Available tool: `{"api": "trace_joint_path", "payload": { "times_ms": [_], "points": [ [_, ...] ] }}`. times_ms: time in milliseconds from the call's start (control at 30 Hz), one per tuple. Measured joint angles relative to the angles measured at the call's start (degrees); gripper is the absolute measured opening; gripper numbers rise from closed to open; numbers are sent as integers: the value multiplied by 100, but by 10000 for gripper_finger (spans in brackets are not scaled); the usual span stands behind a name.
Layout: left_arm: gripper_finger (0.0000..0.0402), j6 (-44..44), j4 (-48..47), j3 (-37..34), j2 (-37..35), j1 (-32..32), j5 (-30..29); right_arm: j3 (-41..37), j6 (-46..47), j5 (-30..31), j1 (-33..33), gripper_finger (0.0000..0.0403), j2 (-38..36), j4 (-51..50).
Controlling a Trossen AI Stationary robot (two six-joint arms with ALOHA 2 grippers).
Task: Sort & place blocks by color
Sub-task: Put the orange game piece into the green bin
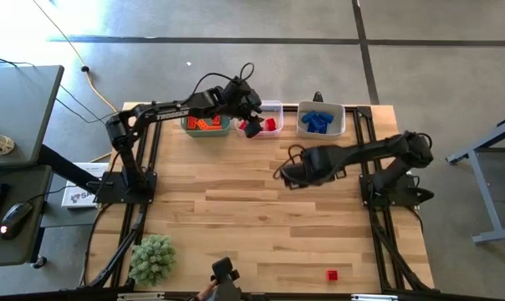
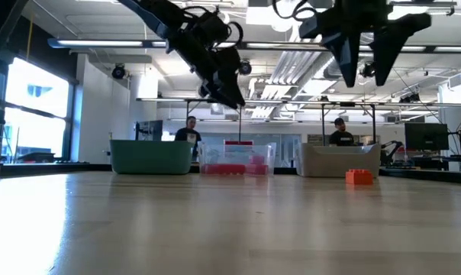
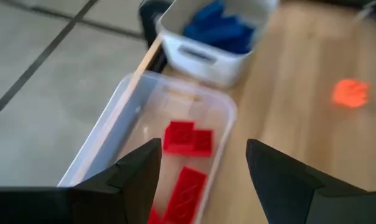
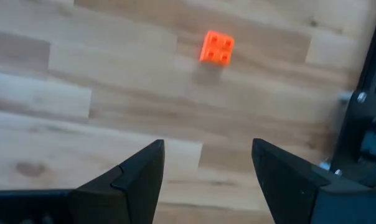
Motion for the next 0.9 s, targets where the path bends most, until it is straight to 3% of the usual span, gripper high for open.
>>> {"api": "trace_joint_path", "payload": {
  "times_ms": [100, 367, 900],
  "points": [
    [225, 82, 85, 0, -221, -17, 230, 0, -478, 47, -357, 229, 0, -3],
    [225, 99, 89, 0, -596, 16, 156, 0, -1715, 95, -1196, 229, 1, -42],
    [225, 353, 74, 0, -634, 75, 78, -2, -3930, 122, -2809, 229, 2, -46]
  ]
}}
